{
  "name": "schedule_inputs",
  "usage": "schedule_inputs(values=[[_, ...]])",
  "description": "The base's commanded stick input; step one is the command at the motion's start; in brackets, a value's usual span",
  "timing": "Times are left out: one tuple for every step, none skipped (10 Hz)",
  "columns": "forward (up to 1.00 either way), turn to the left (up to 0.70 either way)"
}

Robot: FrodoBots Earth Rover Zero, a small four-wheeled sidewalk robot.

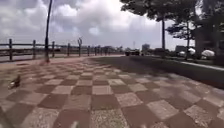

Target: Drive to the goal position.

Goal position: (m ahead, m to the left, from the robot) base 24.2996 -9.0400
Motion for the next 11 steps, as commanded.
schedule_inputs(values=[[0.70,0.00],[0.70,0.00],[0.70,0.00],[0.70,0.00],[0.70,0.00],[0.70,0.00],[0.70,0.00],[0.70,-0.06],[0.70,-0.18],[0.70,-0.30],[0.70,-0.35]])
